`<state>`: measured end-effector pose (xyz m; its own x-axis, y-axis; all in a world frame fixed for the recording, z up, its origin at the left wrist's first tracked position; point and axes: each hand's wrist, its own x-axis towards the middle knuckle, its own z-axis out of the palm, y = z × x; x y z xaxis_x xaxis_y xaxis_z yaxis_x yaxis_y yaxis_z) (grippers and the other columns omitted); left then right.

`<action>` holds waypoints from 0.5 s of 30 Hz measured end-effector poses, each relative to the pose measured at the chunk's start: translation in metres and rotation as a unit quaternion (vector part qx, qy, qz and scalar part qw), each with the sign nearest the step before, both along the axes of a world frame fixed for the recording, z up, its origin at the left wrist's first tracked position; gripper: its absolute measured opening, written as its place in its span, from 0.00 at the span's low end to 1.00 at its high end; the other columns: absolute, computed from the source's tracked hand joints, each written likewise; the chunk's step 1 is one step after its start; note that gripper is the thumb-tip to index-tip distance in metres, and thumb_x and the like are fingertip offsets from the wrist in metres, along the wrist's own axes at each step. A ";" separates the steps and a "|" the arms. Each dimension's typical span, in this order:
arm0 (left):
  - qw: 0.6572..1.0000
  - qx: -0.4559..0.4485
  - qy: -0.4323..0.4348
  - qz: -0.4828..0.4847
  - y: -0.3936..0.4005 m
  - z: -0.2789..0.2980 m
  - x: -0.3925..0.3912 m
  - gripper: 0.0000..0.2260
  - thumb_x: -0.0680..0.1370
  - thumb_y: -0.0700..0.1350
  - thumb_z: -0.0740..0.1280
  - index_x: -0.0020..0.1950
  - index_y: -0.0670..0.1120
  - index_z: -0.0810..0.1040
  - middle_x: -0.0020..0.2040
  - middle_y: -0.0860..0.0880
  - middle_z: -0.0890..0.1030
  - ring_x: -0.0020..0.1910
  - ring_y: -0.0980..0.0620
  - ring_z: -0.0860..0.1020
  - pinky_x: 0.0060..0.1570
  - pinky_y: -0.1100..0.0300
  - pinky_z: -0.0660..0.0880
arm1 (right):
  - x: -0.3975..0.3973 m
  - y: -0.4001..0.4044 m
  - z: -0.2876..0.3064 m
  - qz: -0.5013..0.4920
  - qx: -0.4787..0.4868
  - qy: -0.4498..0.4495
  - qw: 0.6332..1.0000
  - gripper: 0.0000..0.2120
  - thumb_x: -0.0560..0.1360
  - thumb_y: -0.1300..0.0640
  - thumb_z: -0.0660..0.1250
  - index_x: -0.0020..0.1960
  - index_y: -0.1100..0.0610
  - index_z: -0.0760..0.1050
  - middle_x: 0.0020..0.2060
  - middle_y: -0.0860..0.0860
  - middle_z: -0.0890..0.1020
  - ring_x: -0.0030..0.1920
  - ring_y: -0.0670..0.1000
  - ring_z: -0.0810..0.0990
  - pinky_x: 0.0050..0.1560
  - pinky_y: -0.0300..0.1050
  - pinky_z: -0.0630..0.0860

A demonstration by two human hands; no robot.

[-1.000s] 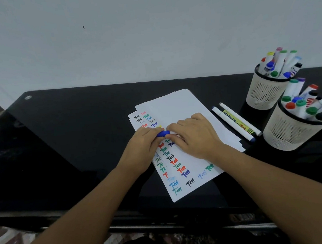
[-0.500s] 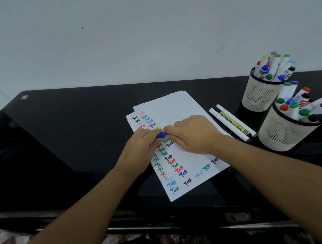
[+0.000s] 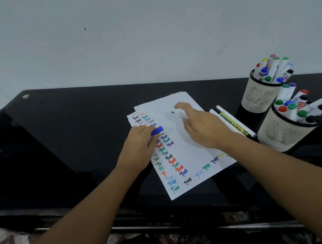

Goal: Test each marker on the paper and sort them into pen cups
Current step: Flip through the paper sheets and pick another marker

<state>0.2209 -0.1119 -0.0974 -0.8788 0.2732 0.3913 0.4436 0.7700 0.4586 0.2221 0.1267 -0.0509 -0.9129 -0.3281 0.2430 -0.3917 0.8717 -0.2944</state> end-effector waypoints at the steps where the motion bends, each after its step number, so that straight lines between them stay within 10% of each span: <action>1: 1.000 0.000 0.000 0.005 -0.001 -0.002 -0.001 0.15 0.82 0.50 0.67 0.65 0.43 0.80 0.55 0.49 0.80 0.56 0.51 0.73 0.55 0.59 0.72 | 0.003 0.001 0.002 -0.014 -0.048 -0.023 0.998 0.19 0.85 0.57 0.52 0.74 0.42 0.60 0.45 0.50 0.80 0.41 0.53 0.80 0.43 0.50 0.75; 7: 0.998 -0.061 -0.026 -0.024 0.001 -0.002 -0.007 0.23 0.84 0.52 0.62 0.79 0.55 0.65 0.72 0.50 0.72 0.71 0.49 0.66 0.71 0.51 0.67 | 0.023 -0.009 -0.001 -0.093 -0.395 -0.180 0.896 0.22 0.84 0.61 0.54 0.66 0.43 0.80 0.54 0.44 0.84 0.55 0.45 0.83 0.60 0.44 0.77; 11: 0.989 -0.109 -0.030 -0.094 0.001 0.000 -0.007 0.20 0.85 0.54 0.59 0.77 0.62 0.66 0.78 0.48 0.66 0.76 0.47 0.62 0.75 0.47 0.62 | 0.035 -0.012 -0.010 -0.085 -0.400 -0.222 0.885 0.25 0.82 0.67 0.59 0.69 0.40 0.71 0.55 0.45 0.85 0.61 0.43 0.81 0.58 0.38 0.74; 15: 0.985 -0.124 -0.096 -0.069 0.002 0.001 -0.010 0.19 0.83 0.60 0.58 0.75 0.63 0.70 0.82 0.49 0.59 0.79 0.48 0.57 0.78 0.48 0.56 | 0.044 -0.019 -0.015 -0.086 -0.456 -0.186 0.866 0.06 0.84 0.56 0.65 0.58 0.45 0.72 0.41 0.48 0.84 0.46 0.45 0.84 0.53 0.40 0.76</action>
